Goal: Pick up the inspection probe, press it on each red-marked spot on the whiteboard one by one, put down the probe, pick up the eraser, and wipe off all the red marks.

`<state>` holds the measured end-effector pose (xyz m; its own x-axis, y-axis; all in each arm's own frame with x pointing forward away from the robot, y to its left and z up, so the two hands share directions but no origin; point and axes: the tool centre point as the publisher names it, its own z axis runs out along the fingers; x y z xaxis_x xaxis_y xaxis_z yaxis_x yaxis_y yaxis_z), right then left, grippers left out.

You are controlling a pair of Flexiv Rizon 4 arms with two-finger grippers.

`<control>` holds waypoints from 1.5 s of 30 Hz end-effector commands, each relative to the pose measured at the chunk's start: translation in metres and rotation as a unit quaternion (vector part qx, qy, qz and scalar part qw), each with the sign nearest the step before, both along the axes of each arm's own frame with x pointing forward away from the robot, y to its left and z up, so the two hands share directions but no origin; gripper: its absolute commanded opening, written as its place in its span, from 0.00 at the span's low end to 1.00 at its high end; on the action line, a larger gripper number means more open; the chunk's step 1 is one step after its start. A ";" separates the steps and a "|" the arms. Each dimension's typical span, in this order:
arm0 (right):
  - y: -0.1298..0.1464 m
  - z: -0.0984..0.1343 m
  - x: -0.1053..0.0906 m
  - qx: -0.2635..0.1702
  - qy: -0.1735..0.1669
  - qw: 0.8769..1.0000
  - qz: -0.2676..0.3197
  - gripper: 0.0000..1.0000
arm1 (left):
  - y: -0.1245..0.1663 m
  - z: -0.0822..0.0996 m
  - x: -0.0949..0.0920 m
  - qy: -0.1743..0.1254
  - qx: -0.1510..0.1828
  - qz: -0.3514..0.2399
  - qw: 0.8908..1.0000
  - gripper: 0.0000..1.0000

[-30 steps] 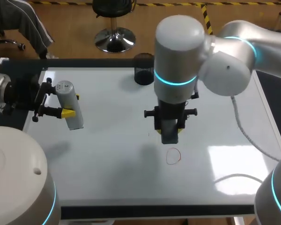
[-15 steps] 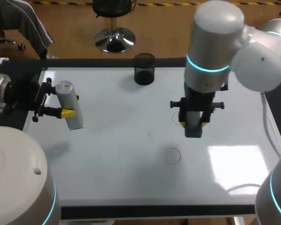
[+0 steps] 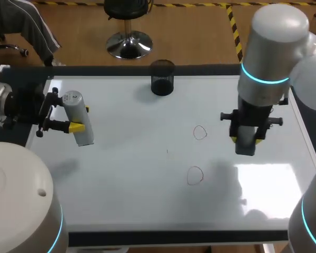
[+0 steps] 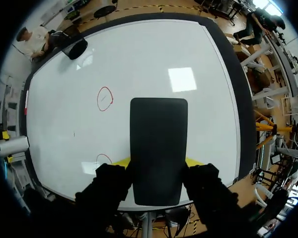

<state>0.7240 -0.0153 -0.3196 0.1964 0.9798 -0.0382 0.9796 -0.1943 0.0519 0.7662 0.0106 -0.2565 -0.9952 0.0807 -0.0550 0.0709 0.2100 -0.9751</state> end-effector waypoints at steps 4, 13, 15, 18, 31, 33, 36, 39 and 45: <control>-0.032 0.007 -0.008 0.046 -0.010 0.999 -0.001 0.00 | 0.001 0.001 0.000 0.000 0.000 -0.001 1.000 0.00; -0.036 0.008 -0.020 0.049 -0.011 0.998 0.048 0.00 | 0.001 0.001 0.000 0.000 0.000 -0.001 1.000 0.00; -0.037 0.008 -0.019 0.047 -0.012 0.998 0.048 0.00 | 0.001 0.001 0.000 0.000 0.000 -0.001 1.000 0.00; -0.040 0.008 -0.019 0.046 -0.011 0.998 0.049 0.00 | 0.001 0.001 0.000 0.000 0.000 -0.001 1.000 0.00; -0.044 0.005 -0.017 0.043 -0.001 0.998 0.050 0.00 | 0.001 0.001 0.000 0.000 0.000 -0.001 1.000 0.00; -0.044 0.005 -0.017 0.043 -0.001 0.998 0.050 0.00 | 0.001 0.001 0.000 0.000 0.000 -0.001 1.000 0.00; -0.044 0.005 -0.017 0.043 -0.001 0.998 0.050 0.00 | 0.001 0.001 0.000 0.000 0.000 -0.001 1.000 0.00; -0.044 0.005 -0.017 0.043 -0.001 0.998 0.050 0.00 | 0.001 0.001 0.000 0.000 0.000 -0.001 1.000 0.00; -0.044 0.005 -0.017 0.043 -0.001 0.998 0.050 0.00 | 0.001 0.001 0.000 0.000 0.000 -0.001 1.000 0.00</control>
